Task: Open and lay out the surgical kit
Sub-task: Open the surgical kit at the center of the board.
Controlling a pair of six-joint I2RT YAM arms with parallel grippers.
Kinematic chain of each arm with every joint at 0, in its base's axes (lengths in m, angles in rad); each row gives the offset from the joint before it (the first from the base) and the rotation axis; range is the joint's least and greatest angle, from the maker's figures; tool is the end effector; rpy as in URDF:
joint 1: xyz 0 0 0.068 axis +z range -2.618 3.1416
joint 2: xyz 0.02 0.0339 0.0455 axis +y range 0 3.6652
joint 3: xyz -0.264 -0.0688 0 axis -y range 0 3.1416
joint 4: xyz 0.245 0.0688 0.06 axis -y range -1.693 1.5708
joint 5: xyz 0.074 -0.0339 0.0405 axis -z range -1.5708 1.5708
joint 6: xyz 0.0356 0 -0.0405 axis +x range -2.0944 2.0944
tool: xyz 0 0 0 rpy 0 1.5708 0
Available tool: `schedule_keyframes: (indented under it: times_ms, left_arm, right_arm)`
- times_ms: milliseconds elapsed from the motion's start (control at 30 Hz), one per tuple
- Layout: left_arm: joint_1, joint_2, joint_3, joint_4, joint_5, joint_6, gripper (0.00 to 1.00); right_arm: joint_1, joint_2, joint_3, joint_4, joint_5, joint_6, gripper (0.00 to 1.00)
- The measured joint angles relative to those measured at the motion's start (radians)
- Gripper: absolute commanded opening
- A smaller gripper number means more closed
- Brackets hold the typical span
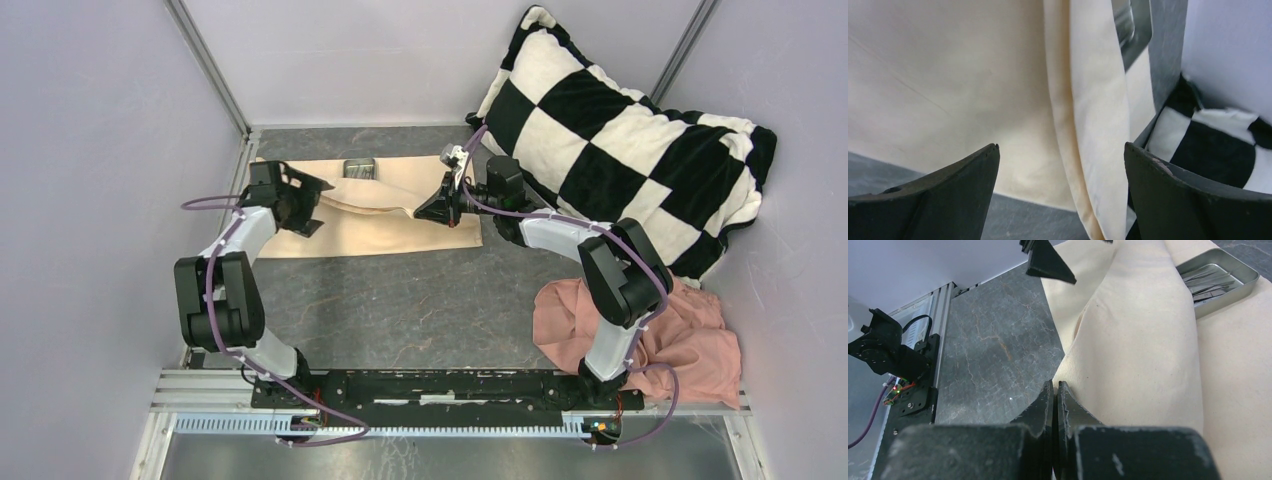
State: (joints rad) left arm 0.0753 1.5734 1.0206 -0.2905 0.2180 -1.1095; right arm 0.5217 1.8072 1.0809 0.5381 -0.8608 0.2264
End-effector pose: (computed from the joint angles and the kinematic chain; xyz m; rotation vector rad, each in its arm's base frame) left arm 0.3327 0.0174 0.2187 -1.3200 2.1493 -0.7140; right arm 0.3336 0.2229 0.2341 -0.9169 1.6363 1.2795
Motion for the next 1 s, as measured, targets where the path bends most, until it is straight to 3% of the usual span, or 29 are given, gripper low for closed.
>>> schedule_keyframes:
  times_ms: [333, 767, 1000]
  left_arm:
    - [0.14, 0.126, 0.06, 0.111, 0.002, 0.0, 0.93]
    - [0.177, 0.385, 0.274, 0.166, 0.002, 0.017, 0.56]
    - [0.177, 0.416, 0.337, 0.163, -0.008, 0.095, 0.24]
  right_arm:
    - [0.0, 0.0, 0.0, 0.021, -0.008, 0.006, 0.0]
    - [0.0, 0.0, 0.0, 0.031, -0.019, 0.016, 0.0]
    - [0.0, -0.018, -0.047, 0.048, -0.021, 0.036, 0.0]
